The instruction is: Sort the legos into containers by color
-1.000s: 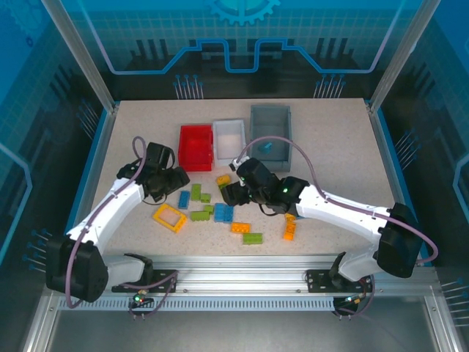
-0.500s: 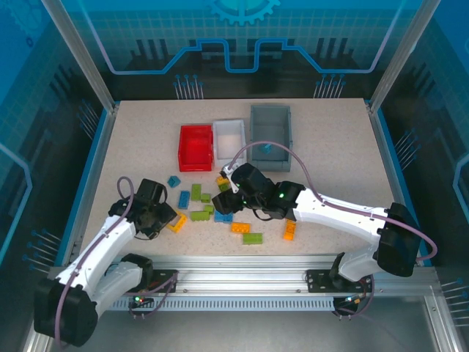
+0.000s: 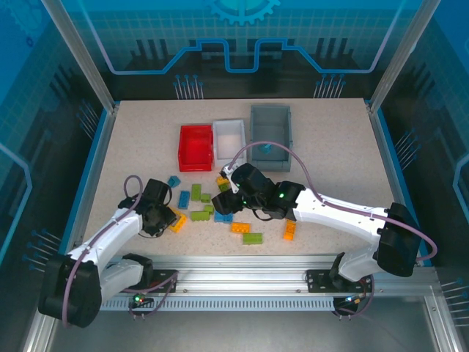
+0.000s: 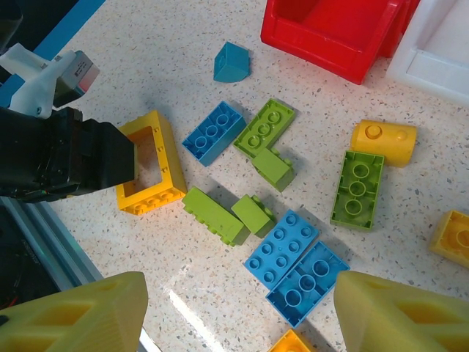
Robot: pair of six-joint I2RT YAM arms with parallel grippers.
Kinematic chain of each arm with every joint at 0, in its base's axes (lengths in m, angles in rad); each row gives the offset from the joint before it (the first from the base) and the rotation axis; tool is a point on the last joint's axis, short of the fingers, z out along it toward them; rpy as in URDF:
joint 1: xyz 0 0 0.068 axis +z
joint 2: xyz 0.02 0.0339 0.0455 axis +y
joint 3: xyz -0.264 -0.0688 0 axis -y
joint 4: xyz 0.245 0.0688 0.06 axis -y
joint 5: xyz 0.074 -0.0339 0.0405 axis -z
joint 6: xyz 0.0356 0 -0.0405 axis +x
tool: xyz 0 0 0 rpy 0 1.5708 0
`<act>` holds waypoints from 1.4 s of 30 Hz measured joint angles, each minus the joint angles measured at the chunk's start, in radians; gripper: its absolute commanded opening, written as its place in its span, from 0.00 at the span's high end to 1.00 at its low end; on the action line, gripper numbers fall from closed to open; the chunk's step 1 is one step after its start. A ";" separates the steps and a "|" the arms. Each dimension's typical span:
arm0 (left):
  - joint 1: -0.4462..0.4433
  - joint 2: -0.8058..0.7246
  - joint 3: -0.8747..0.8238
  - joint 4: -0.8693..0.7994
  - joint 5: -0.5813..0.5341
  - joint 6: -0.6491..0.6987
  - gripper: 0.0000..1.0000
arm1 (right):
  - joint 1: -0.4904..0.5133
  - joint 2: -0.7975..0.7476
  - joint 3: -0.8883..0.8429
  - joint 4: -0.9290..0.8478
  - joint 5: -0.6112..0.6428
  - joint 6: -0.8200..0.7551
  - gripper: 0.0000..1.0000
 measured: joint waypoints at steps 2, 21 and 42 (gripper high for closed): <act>0.000 0.000 -0.011 0.011 -0.006 0.000 0.70 | 0.000 0.000 0.000 0.000 0.000 0.003 0.31; 0.001 0.000 0.272 -0.097 -0.109 0.210 0.98 | -0.041 -0.070 0.046 0.008 0.008 0.019 0.32; 0.001 0.939 1.197 -0.048 -0.102 0.697 1.00 | -0.289 0.097 0.267 0.079 -0.079 0.056 0.32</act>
